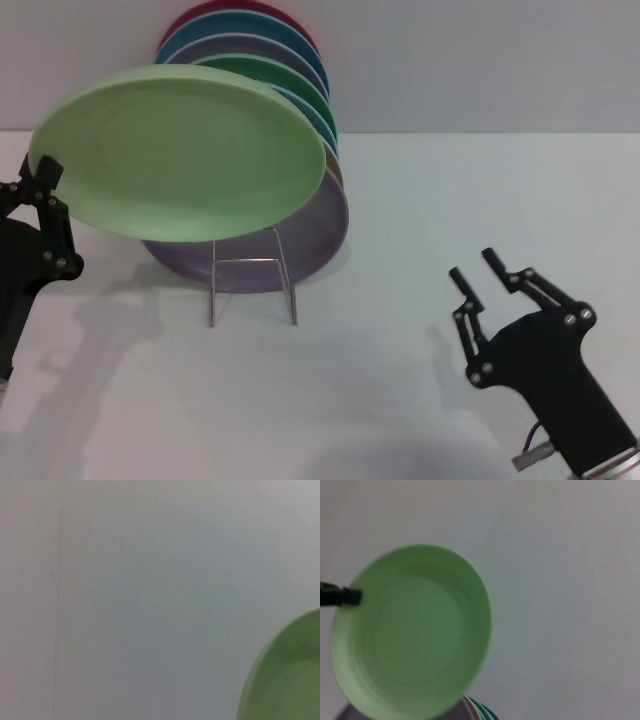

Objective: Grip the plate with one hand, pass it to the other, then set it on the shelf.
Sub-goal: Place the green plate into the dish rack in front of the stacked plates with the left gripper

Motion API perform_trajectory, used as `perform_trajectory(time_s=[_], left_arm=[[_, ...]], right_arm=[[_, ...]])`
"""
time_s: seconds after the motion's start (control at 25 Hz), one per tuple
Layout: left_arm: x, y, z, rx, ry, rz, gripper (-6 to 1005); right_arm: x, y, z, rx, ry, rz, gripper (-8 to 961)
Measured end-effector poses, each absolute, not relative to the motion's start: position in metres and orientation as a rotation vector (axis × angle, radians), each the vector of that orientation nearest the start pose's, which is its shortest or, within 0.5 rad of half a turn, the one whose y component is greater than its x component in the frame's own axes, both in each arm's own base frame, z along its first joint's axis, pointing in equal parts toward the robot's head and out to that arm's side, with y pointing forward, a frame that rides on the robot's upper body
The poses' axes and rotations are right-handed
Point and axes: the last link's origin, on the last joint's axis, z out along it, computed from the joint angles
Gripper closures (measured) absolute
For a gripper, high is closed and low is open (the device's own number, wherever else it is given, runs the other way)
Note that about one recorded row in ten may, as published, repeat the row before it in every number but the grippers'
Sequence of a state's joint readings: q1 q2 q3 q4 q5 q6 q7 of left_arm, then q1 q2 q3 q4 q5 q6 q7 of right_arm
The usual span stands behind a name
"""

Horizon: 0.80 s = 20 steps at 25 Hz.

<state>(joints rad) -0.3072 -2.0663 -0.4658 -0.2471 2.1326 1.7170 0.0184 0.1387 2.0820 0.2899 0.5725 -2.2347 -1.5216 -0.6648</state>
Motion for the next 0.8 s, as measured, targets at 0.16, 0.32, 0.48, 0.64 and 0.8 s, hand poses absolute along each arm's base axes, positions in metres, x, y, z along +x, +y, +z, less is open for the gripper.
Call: perform_trajectory(time_s=[0.16, 0.32, 0.48, 0.64, 0.8], left_arm=[[-0.282, 0.264, -0.003, -1.592, -0.046, -0.977, 940], [-0.281, 0.267, -0.004, -1.606, -0.011, -0.948, 937], [-0.281, 0.268, -0.007, -1.634, 0.017, -0.916, 935], [-0.286, 0.268, -0.007, -1.649, 0.018, -0.885, 932], [-0.287, 0.271, -0.010, -1.668, 0.037, -0.844, 930]], right_arm=[[0.249, 0.204, -0.080, -1.710, -0.126, 0.654, 700], [0.255, 0.207, -0.076, -1.691, -0.103, 0.624, 699], [0.261, 0.211, -0.074, -1.681, -0.087, 0.595, 699], [0.266, 0.219, -0.073, -1.671, -0.040, 0.567, 699], [0.268, 0.222, -0.072, -1.671, -0.025, 0.568, 700]])
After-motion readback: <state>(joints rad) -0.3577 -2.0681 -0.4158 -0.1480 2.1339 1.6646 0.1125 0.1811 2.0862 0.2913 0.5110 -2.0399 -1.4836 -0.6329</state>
